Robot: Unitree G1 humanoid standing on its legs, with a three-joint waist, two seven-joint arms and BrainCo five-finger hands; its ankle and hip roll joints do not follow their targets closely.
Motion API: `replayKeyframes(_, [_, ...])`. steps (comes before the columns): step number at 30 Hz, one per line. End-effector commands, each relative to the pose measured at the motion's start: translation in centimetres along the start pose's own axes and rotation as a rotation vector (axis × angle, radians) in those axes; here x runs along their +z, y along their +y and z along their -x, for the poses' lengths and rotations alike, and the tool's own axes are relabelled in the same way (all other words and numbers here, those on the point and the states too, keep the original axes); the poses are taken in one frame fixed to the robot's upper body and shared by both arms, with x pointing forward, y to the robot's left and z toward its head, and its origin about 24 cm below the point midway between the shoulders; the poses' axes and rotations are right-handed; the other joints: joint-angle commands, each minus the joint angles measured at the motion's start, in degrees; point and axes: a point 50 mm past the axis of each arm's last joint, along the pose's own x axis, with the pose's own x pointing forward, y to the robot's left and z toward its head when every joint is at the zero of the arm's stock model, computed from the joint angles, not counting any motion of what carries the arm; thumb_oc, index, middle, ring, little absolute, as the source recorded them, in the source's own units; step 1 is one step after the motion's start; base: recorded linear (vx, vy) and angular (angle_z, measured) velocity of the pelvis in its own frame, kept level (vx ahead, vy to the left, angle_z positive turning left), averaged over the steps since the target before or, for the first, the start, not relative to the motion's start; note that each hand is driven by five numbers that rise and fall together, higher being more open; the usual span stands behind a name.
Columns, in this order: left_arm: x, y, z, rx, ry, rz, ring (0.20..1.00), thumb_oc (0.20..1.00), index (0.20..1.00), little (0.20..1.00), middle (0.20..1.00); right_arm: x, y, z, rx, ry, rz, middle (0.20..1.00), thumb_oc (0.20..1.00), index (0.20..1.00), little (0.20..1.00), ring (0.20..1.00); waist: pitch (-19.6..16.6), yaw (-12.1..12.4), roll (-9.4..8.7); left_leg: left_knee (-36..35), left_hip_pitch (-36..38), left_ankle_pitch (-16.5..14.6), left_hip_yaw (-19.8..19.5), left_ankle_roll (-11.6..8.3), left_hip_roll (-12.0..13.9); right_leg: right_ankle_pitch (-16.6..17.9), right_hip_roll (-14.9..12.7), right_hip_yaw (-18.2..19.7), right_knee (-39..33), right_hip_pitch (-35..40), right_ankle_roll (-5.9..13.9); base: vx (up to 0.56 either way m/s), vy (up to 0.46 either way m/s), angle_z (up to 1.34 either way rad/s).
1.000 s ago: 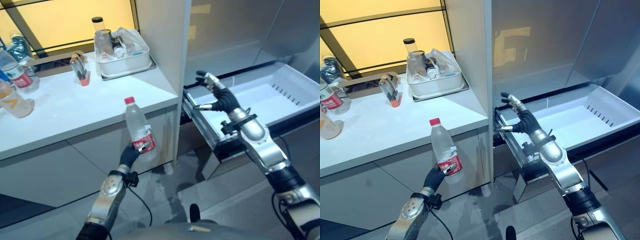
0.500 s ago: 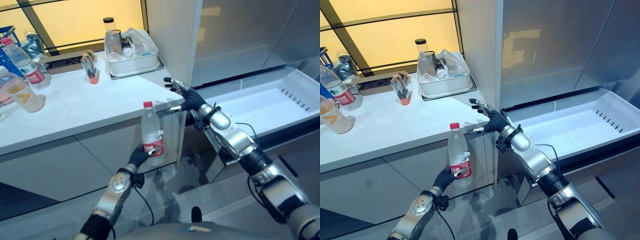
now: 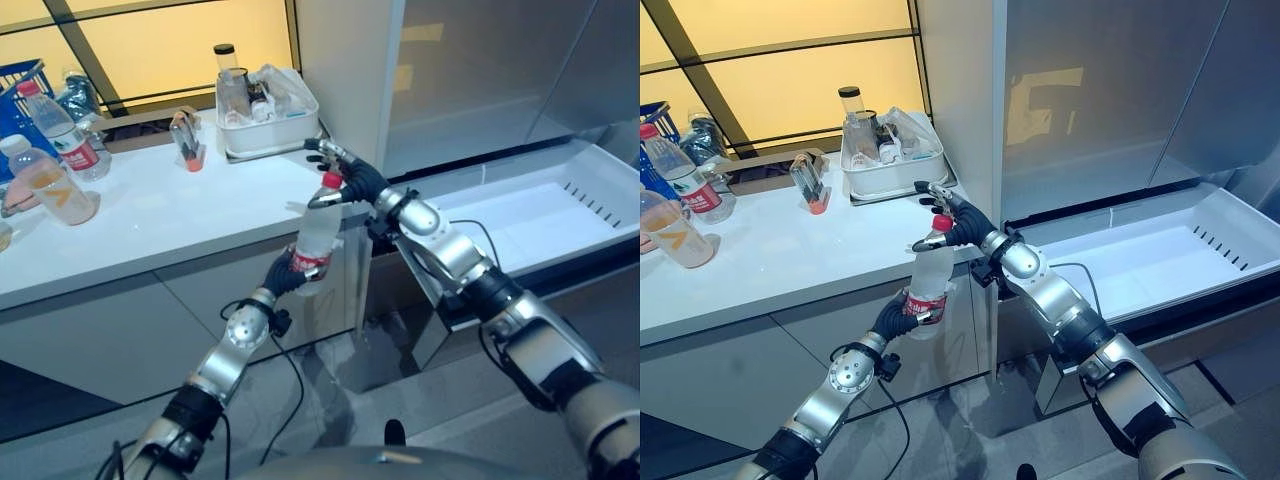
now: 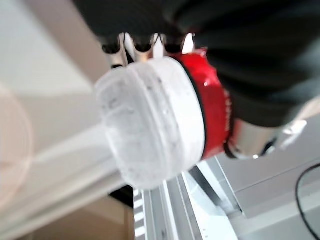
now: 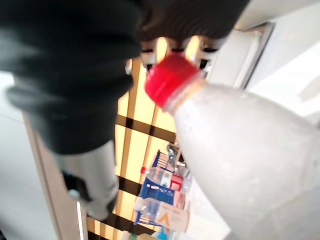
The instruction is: Take the drinks into the refrigerator
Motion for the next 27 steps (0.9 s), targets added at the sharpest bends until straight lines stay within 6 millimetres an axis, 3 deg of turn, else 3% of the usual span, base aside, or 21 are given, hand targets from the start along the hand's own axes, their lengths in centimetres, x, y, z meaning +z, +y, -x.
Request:
replayKeyframes(1, [7.7,3.0,-2.0,0.115,-0.397,-0.052,0.2,0.2,0.2,0.2,0.2,3.4,-1.2,-1.4,-0.023,-0.131,0.032,1.0,1.0,1.0,1.0,1.0,-2.6,1.3,-2.89,0.7,-4.4,0.1,-0.8,3.21,-3.7,-8.3,-0.7,-2.1,5.2,4.9,1.78,0.0,0.0,0.0])
replayKeyframes(7, [8.8,4.2,-1.5,0.184,-0.461,-0.161,0.2,0.2,0.2,0.2,0.2,3.7,-1.7,-1.1,-0.03,-0.139,0.037,1.0,1.0,1.0,1.0,1.0,-2.6,1.4,-2.86,0.7,-4.3,0.0,-0.8,3.19,-3.8,-8.4,-0.7,-2.2,5.2,4.9,1.82,0.0,0.0,0.0])
replayKeyframes(18, [8.1,5.4,-0.9,0.259,-0.436,-0.107,0.2,0.2,0.2,0.2,0.2,4.6,-3.6,0.5,-0.02,-0.163,0.03,1.0,1.0,1.0,1.0,1.0,-2.5,1.4,-3.28,0.7,-4.5,0.1,-1.0,3.18,-3.6,-8.5,-0.9,-2.5,5.5,4.9,1.85,0.0,0.0,0.0])
replayKeyframes(24, [8.5,4.7,-1.4,0.249,-0.44,0.022,0.2,0.2,0.2,0.2,0.2,3.3,-3.3,0.7,-0.013,-0.117,0.016,1.0,1.0,1.0,1.0,1.0,-2.6,1.3,-3.33,0.8,-4.5,0.0,-1.1,3.3,-3.7,-8.6,-1.0,-2.6,5.7,4.7,1.89,0.0,0.0,0.01])
replayKeyframes(25, [9.0,4.4,-1.6,0.246,-0.46,0.085,0.2,0.2,0.2,0.2,0.2,1.9,-3.2,0.7,-0.038,-0.081,-0.036,1.0,1.0,1.0,1.0,1.0,-2.5,1.5,-3.31,0.8,-4.5,0.0,-1.1,3.38,-3.8,-8.6,-1.0,-2.7,5.7,4.8,1.89,0.0,0.0,0.0])
replayKeyframes(27, [9.4,4.4,-1.9,0.24,-0.468,0.112,0.2,0.2,0.2,0.2,0.2,0.9,-3.0,0.7,-0.038,-0.041,-0.029,1.0,1.0,1.0,1.0,1.0,-2.4,1.6,-3.31,0.8,-4.4,0.1,-1.2,3.38,-3.7,-8.7,-1.0,-2.7,5.8,4.8,1.88,0.0,0.0,0.0])
